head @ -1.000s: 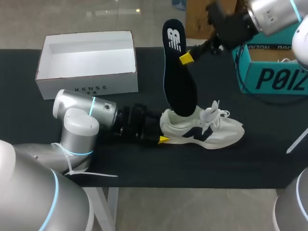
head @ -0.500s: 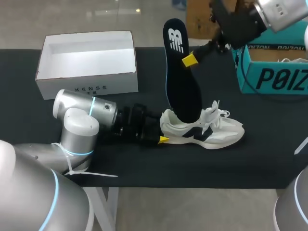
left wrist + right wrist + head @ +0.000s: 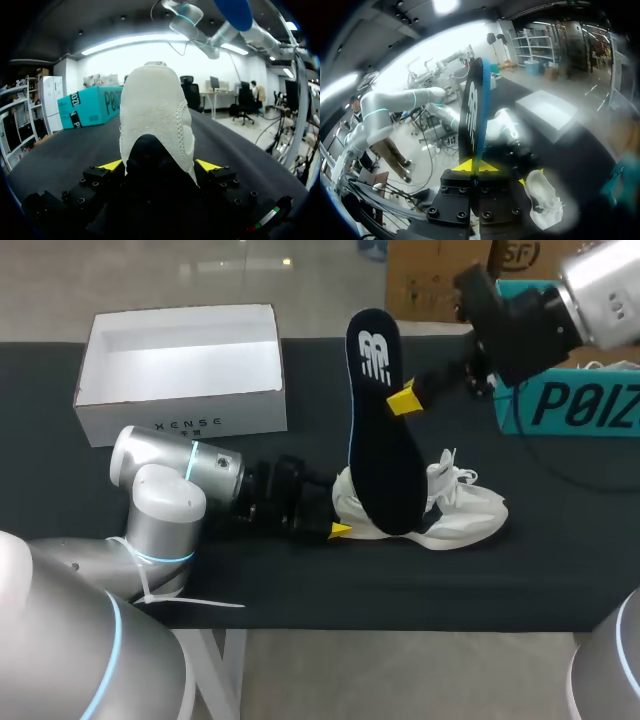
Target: Take the shoe out of the shoebox, open the shoe tongue, remove and reinsert the insole, then place the shoe into the shoebox
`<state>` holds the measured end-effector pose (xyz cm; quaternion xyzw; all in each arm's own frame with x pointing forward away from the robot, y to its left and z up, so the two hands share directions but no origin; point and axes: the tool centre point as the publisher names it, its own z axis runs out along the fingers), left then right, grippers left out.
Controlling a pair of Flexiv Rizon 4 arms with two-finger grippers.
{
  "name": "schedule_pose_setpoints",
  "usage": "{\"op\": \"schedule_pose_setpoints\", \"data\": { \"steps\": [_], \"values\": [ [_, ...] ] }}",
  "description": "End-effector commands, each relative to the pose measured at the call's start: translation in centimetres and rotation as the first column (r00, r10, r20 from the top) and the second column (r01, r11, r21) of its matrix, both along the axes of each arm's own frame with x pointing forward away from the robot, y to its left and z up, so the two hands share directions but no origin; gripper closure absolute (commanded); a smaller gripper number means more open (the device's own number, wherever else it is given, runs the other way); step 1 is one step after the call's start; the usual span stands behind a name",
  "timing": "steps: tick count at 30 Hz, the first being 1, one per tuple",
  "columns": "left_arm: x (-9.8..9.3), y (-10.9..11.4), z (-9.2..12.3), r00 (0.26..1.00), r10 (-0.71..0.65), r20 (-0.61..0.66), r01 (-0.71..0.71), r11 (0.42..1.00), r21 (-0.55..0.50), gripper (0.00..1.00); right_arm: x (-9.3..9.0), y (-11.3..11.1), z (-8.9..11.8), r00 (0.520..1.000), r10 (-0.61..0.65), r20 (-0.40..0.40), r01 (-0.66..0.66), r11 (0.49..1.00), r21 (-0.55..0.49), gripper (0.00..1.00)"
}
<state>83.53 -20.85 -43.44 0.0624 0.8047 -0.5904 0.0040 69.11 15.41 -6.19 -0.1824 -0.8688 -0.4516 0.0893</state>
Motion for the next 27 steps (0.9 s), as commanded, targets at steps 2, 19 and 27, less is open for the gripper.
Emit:
{"op": "schedule_pose_setpoints", "data": {
  "steps": [2, 19, 27],
  "values": [
    [0.06, -0.04, -0.16, 1.000, -0.002, -0.001, 0.002, 1.000, 0.003, 1.00, -1.36, -0.38, 0.27, 0.999, -0.033, 0.030, 0.033, 0.999, -0.005, 1.00],
    [0.06, -0.04, -0.16, 1.000, -0.002, -0.001, 0.002, 1.000, 0.003, 0.47, -1.46, -0.25, 0.73, 0.997, -0.041, 0.071, 0.041, 0.999, -0.005, 1.00],
    [0.09, 0.08, 0.21, 0.999, -0.014, 0.031, 0.012, 0.999, 0.037, 0.00, -1.46, -0.25, 0.73, 0.997, -0.041, 0.071, 0.041, 0.999, -0.005, 1.00]
  ]
}}
